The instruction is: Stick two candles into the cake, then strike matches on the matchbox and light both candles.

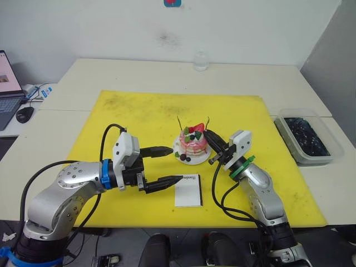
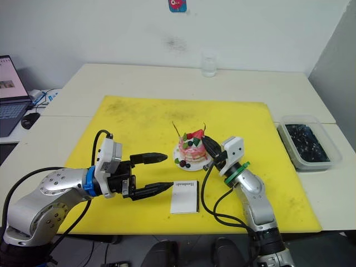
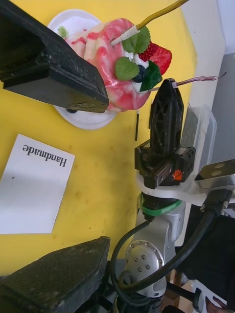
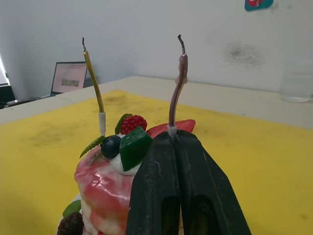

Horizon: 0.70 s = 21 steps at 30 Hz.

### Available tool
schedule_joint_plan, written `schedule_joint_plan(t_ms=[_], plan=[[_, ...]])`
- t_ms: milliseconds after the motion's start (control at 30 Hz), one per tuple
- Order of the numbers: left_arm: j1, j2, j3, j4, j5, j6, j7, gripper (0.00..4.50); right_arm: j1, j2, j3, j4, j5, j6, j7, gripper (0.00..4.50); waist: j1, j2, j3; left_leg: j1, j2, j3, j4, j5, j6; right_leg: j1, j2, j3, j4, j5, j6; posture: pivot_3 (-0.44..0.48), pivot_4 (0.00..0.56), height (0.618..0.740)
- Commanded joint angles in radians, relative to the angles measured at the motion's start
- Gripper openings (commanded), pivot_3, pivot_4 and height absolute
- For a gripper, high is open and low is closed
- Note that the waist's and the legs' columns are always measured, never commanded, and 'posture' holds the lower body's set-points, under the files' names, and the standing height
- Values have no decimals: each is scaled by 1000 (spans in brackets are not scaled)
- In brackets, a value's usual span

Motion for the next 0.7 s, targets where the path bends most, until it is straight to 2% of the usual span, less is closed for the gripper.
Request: schedule_joint_plan(t_ms=[33, 533, 633, 700], plan=[[-13, 0, 4, -15, 0, -14, -1, 4500, 14, 5, 2, -2, -5, -15, -7, 41, 0, 0, 0, 0, 0, 0, 0, 0, 0, 0, 0, 0, 0, 0, 0, 0, 150, 740], [-9, -8, -16, -19, 14, -25, -1, 4500, 27, 10, 4, -17, 20, -6, -7, 41, 0, 0, 0, 0, 0, 0, 0, 0, 0, 0, 0, 0, 0, 0, 0, 0, 150, 740], [-12, -8, -30, -12, 42, -45, -10, 4500, 15, 15, -6, -30, 29, 4, -17, 705, 0, 0, 0, 0, 0, 0, 0, 0, 0, 0, 0, 0, 0, 0, 0, 0, 150, 740], [-12, -8, -40, -5, 62, -62, -13, 4500, 11, 14, -8, -43, 33, 9, -18, 1418, 0, 0, 0, 0, 0, 0, 0, 0, 0, 0, 0, 0, 0, 0, 0, 0, 150, 740]])
